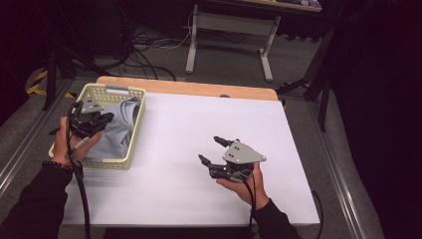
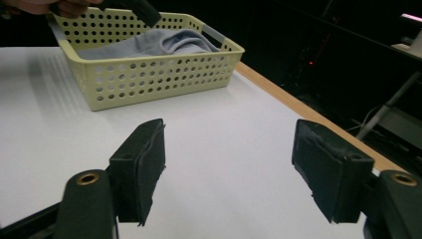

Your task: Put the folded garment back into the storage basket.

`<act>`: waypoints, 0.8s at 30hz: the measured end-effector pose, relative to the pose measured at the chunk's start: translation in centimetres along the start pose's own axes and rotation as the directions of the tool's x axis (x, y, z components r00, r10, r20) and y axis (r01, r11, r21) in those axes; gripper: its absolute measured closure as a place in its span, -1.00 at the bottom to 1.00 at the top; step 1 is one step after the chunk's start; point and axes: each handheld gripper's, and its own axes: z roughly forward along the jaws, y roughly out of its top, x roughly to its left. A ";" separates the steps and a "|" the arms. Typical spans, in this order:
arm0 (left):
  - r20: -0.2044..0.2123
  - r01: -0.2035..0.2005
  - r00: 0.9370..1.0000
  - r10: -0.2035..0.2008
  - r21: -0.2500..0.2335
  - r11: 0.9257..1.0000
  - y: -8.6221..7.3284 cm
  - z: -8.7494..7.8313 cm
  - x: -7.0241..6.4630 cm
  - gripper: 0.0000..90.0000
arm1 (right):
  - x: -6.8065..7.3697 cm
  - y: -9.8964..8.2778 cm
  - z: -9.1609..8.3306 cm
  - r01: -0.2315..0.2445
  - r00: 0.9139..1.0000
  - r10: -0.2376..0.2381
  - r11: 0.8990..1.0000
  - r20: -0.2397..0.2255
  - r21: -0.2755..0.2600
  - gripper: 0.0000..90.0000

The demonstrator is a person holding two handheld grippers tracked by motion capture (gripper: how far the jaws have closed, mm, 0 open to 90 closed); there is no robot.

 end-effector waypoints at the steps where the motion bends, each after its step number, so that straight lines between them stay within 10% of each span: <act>1: 0.006 0.005 1.000 -0.005 -0.020 1.000 0.0 -0.3 -0.2 0.95 | -0.1 0.0 -0.2 0.001 1.000 -0.001 1.000 0.005 0.001 -0.36; 10: 0.032 -0.025 0.999 0.031 -0.174 0.984 0.0 -2.6 -3.3 0.68 | -0.9 -0.2 -1.8 0.001 0.998 -0.001 1.000 0.058 -0.006 -0.42; 24: 0.054 -0.091 0.992 0.116 -0.339 0.936 -0.7 -5.7 -8.5 0.02 | -0.9 -1.0 -4.0 -0.006 0.995 0.006 1.000 0.099 0.003 -0.51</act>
